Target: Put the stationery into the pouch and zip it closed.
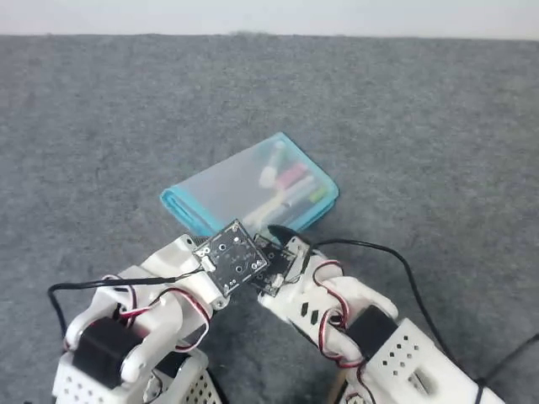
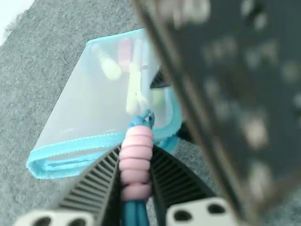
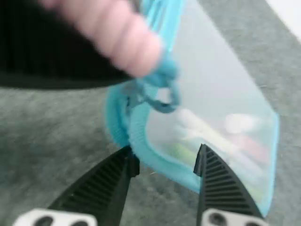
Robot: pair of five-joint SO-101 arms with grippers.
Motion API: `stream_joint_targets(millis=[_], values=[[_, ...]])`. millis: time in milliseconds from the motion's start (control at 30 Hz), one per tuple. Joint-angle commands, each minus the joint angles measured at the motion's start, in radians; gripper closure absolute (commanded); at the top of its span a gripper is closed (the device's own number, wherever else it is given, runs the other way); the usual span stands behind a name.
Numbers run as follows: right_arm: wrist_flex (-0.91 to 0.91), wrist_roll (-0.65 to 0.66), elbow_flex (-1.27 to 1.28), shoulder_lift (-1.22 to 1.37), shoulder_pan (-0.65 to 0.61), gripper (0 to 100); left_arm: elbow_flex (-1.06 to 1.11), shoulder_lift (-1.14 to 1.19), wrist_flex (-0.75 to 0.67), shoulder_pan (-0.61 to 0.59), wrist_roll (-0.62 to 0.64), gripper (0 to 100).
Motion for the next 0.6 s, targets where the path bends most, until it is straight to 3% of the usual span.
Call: stream_joint_targets(millis=[0, 200, 567], values=[[0.028, -0.009, -0.012, -0.024, -0.045, 79.0, -0.061, 0.011, -0.038, 0.005, 0.014, 99], [0.028, 0.063, -0.009, -0.024, -0.045, 79.0, -0.062, 0.011, -0.038, 0.005, -0.005, 99], [-0.051, 0.066, -0.005, -0.013, -0.038, 79.0, -0.157, 0.011, -0.002, 0.012, 0.049, 99]])
